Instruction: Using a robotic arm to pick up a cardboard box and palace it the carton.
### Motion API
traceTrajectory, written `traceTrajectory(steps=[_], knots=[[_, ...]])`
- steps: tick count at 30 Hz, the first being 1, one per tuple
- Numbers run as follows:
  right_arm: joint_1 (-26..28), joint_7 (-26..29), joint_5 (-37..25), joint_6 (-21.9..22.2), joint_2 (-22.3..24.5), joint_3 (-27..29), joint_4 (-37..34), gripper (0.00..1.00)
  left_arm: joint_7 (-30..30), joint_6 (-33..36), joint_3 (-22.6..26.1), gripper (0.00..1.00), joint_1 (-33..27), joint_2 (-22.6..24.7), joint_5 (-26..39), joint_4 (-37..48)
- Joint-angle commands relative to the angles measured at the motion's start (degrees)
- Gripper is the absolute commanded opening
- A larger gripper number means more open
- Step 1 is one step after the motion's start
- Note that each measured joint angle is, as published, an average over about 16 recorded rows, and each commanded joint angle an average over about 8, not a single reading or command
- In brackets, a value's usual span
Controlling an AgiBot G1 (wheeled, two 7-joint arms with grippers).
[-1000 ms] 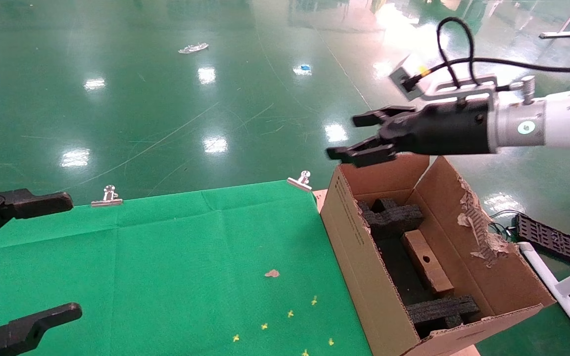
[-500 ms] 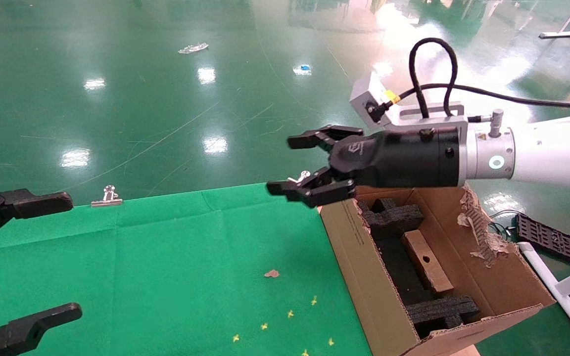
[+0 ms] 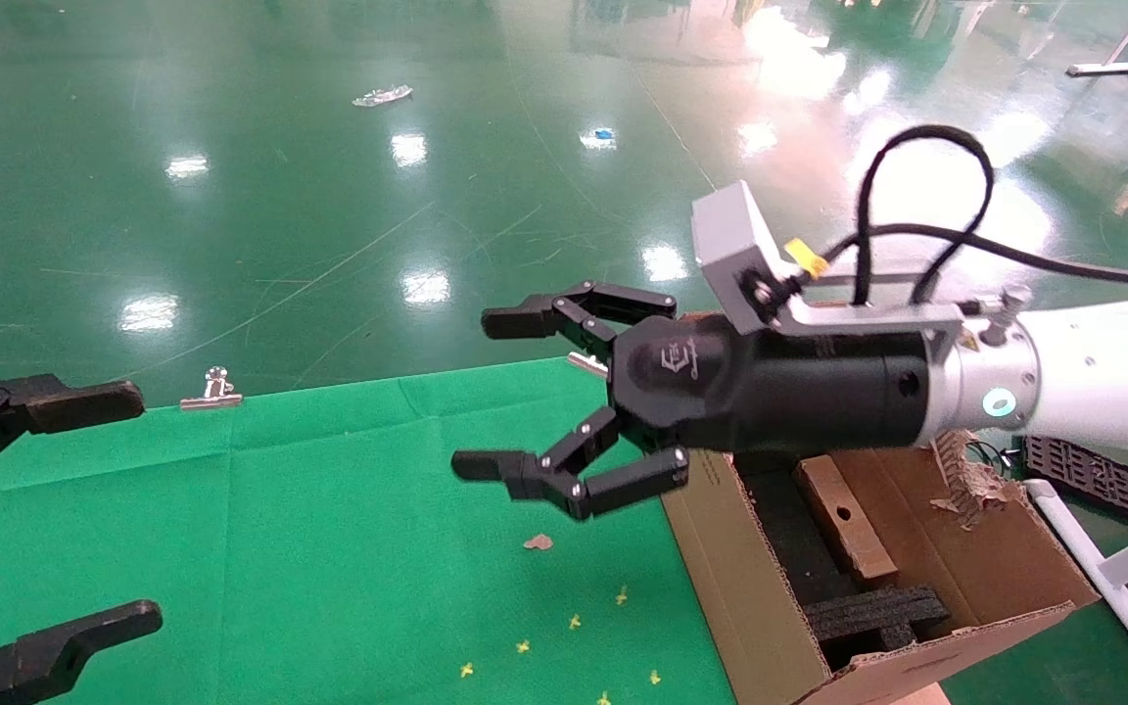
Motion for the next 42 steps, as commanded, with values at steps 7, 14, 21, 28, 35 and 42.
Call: traceTrajectory(steps=[7, 14, 21, 28, 35, 42], knots=[[-8.3, -1.55, 2.05, -3.01, -0.46, 9.86, 6.01, 1.0, 0.01, -0.01, 0.02, 1.0, 0.0, -0.01, -0.01, 0.0], [-12.48, -2.24, 3.08, -4.49, -0.66, 14.78, 8.93, 1.0, 0.01, -0.02, 0.02, 1.0, 0.01, -0.01, -0.02, 0.02], [-12.17, -2.2, 3.13, -4.4, -0.68, 14.44, 8.71, 1.0, 0.02, -0.03, 0.02, 1.0, 0.01, -0.01, -0.02, 0.02], [-11.5, -2.11, 2.98, -4.17, -0.65, 13.63, 8.26, 1.0, 0.02, -0.03, 0.02, 1.0, 0.01, -0.01, -0.03, 0.02], [-11.13, -2.07, 2.81, -4.02, -0.63, 13.21, 8.01, 1.0, 0.02, -0.03, 0.02, 1.0, 0.01, -0.01, -0.03, 0.02], [-10.93, -2.04, 2.72, -3.94, -0.6, 12.97, 7.88, 1.0, 0.02, -0.03, 0.02, 1.0, 0.01, -0.01, -0.03, 0.02]])
